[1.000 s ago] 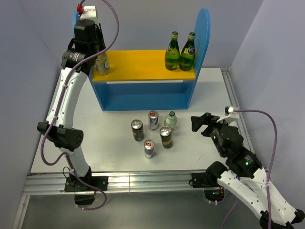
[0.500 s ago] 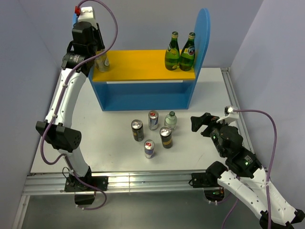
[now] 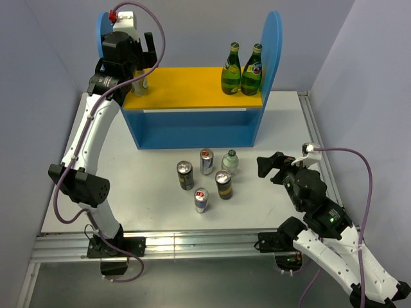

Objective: Place and organize the beverage onto the shelf

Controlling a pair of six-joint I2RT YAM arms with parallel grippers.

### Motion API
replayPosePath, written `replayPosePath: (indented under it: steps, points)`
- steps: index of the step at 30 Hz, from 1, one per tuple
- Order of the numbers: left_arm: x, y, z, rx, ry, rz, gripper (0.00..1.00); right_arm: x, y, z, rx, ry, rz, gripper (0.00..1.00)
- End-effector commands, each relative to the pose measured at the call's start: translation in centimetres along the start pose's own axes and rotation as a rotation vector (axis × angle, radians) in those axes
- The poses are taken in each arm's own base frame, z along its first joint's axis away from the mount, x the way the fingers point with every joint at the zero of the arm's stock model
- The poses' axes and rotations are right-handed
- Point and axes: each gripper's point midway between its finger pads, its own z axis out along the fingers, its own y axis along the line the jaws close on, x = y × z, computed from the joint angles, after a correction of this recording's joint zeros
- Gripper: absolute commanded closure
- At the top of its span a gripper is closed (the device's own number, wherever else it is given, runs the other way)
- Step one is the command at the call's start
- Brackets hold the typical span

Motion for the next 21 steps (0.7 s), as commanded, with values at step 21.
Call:
replayPosePath:
  steps: [21]
  points:
    - [1.9,-16.7,-19.5,0.548,-0.007,-0.027,0.01,-0.7,0.0,0.0,0.004,-0.039,0.030,0.00]
